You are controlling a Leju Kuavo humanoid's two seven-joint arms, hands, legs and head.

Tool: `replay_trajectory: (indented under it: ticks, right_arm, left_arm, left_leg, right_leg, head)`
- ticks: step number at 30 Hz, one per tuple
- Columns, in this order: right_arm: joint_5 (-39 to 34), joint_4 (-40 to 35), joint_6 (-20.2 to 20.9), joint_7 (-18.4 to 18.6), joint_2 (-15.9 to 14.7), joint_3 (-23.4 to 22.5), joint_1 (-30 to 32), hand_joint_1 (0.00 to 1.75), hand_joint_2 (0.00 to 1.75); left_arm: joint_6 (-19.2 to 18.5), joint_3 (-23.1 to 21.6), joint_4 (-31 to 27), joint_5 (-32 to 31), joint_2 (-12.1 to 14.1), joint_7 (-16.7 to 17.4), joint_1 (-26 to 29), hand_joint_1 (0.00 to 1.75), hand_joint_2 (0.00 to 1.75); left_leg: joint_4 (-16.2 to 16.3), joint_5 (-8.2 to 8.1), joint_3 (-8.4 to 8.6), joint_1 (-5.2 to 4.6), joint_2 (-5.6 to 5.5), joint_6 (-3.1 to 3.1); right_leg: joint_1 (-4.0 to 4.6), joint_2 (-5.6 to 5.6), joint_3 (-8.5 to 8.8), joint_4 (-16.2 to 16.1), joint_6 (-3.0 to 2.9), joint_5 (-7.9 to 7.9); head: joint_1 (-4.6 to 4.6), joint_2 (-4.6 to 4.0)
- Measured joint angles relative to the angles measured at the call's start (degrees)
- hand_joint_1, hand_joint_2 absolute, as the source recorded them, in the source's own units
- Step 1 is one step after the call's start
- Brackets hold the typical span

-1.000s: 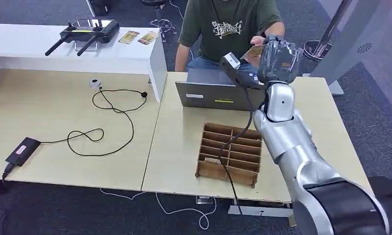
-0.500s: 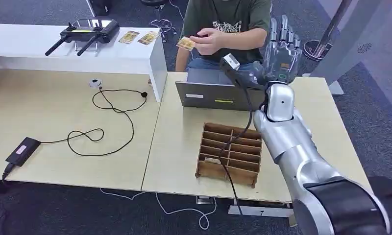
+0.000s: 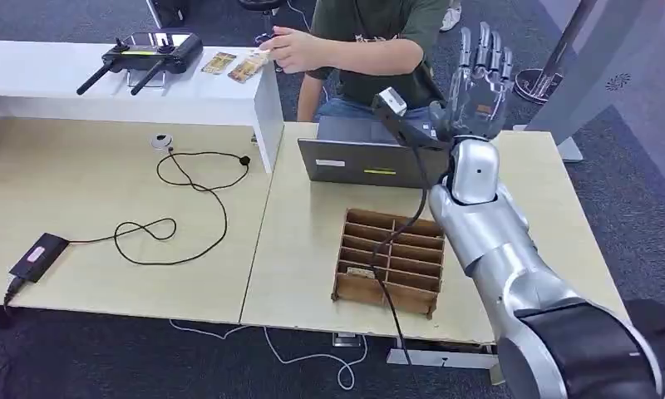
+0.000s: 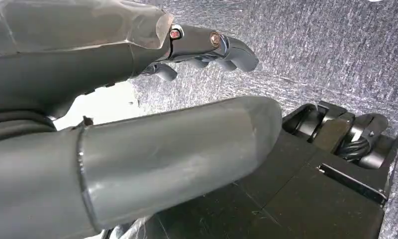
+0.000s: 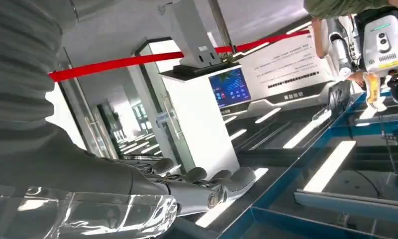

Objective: Pass the card to the sensor for recognition and then transmit it.

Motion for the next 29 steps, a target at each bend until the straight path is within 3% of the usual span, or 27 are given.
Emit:
replay_trajectory:
  ticks: [15, 24, 29]
  right_arm:
    - [-0.15, -7.56, -0.02, -4.06, -0.26, -0.68, 3.82, 0.0, 1.75]
    - [-1.94, -18.26, -0.02, -11.32, -0.35, -4.98, 11.33, 0.0, 1.75]
    - [-5.13, -26.78, -0.02, -17.72, -0.04, -8.11, 17.13, 0.0, 1.75]
  left_arm:
    - [0.33, 0.09, 0.0, 0.35, 0.04, 0.42, 0.01, 0.0, 0.0]
    - [1.01, 0.52, 0.0, 0.72, 0.26, 0.55, 0.09, 0.0, 0.0]
    - [1.86, 1.51, 0.0, 1.53, 0.55, 0.61, 0.17, 0.0, 0.0]
  left_leg:
    - [0.0, 0.0, 0.01, 0.0, 0.0, 0.0]
    - [0.0, -0.01, 0.0, 0.0, 0.0, 0.0]
    - [0.0, -0.01, -0.01, 0.01, -0.09, 0.0]
  right_leg:
    - [0.0, 0.0, -0.01, -0.01, 0.0, 0.0]
    - [0.0, 0.0, -0.01, -0.01, 0.0, 0.0]
    - [0.01, -0.06, 0.0, -0.01, 0.0, -0.01]
  head:
    - [0.0, 0.0]
    - [-0.02, 0.0]
    - [0.0, 0.0]
